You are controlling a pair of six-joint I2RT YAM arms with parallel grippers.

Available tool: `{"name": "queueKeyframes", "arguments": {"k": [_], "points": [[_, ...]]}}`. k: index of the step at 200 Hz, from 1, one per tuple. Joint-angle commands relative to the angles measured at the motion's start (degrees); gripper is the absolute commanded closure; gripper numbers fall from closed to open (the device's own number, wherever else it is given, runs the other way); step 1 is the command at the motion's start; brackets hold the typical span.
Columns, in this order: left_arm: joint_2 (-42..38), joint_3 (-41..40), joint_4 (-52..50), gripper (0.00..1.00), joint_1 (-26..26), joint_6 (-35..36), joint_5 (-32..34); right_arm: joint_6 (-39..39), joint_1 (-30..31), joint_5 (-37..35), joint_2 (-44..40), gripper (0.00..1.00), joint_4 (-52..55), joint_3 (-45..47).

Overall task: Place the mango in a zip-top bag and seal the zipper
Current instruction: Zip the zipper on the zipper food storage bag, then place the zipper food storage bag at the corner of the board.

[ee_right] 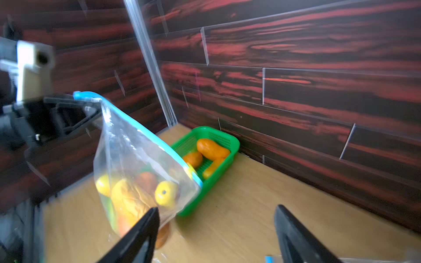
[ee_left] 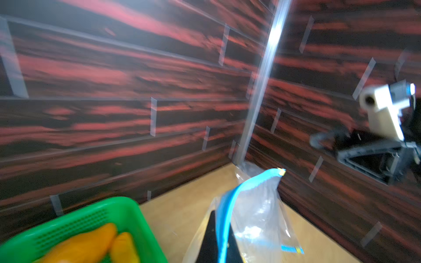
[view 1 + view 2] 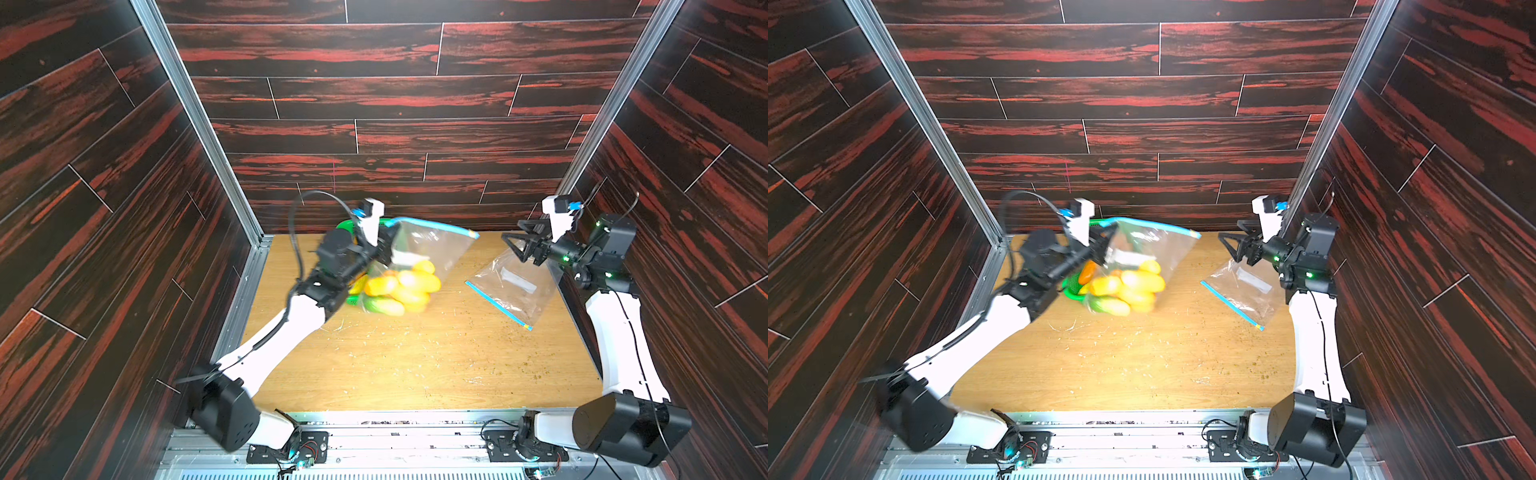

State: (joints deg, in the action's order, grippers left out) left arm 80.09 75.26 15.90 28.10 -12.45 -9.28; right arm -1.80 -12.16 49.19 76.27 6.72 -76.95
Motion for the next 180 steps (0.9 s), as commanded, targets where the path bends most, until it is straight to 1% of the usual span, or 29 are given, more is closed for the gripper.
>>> {"name": "queueKeyframes", "arguments": {"k": [1, 8, 16, 23, 28, 29, 35, 43, 59, 67, 80, 96, 104, 118, 149, 172, 180], "points": [[-6.5, 3.9, -6.9, 1.00, -2.8, 0.8, 14.5, -14.2, -2.3, -2.3, 4.7, 0.13, -2.5, 1.8], [-7.7, 3.8, -8.7, 1.00, -4.7, 1.2, 17.9, -12.3, -1.6, -4.8, 7.2, 0.12, 5.0, -1.2], [-9.0, 3.3, -10.7, 1.00, -7.7, 1.4, 20.1, -7.3, 1.3, -10.6, 9.2, 0.12, 14.1, -4.5], [-10.2, 2.8, -13.2, 1.00, -10.9, 1.3, 21.4, -3.3, 4.8, -20.0, 9.9, 0.12, 18.8, -5.1], [-11.0, 2.2, -14.4, 1.00, -13.3, 1.1, 22.4, -1.6, 7.7, -27.6, 9.9, 0.12, 20.6, -4.9], [-11.1, 2.0, -14.5, 1.00, -13.8, 1.0, 22.6, -1.3, 8.4, -30.1, 9.9, 0.12, 20.8, -4.8], [-12.0, 0.8, -15.0, 1.00, -16.7, 0.6, 23.9, 0.3, 11.3, -38.2, 9.9, 0.12, 22.2, -4.2], [-12.5, -0.9, -15.1, 1.00, -20.2, 0.2, 25.6, 1.0, 13.5, -43.2, 9.9, 0.12, 23.3, -3.1], [-11.5, -3.1, -15.4, 1.00, -25.7, 0.1, 27.5, 0.9, 14.3, -45.0, 10.3, 0.12, 24.2, -0.7], [-10.3, -3.8, -15.5, 1.00, -28.1, -0.6, 27.2, 1.7, 15.0, -48.1, 10.8, 0.12, 25.2, 0.6], [-8.5, -5.5, -13.6, 1.00, -31.5, -2.4, 25.0, 3.4, 15.6, -53.2, 12.6, 0.12, 28.2, 1.9], [-6.2, -7.7, -9.3, 1.00, -34.6, -4.7, 20.4, 3.4, 16.0, -55.4, 14.6, 0.12, 32.7, 3.4], [-4.4, -7.5, -8.3, 1.00, -35.1, -4.9, 18.9, 3.6, 16.8, -55.5, 15.0, 0.12, 33.5, 4.9], [-1.1, -5.9, -7.6, 1.00, -35.1, -5.3, 18.3, 4.2, 17.3, -55.9, 16.2, 0.12, 32.7, 7.4], [3.6, -1.9, -6.6, 1.00, -35.2, -6.8, 14.1, 6.0, 16.7, -62.0, 21.7, 0.12, 33.3, 7.4], [4.4, 0.5, -7.4, 1.00, -35.2, -6.8, 13.6, 6.9, 14.7, -61.2, 26.0, 0.13, 30.9, 8.1], [4.2, 0.7, -7.7, 1.00, -35.2, -6.8, 12.9, 7.3, 13.8, -60.6, 27.3, 0.15, 29.6, 8.4]]}}
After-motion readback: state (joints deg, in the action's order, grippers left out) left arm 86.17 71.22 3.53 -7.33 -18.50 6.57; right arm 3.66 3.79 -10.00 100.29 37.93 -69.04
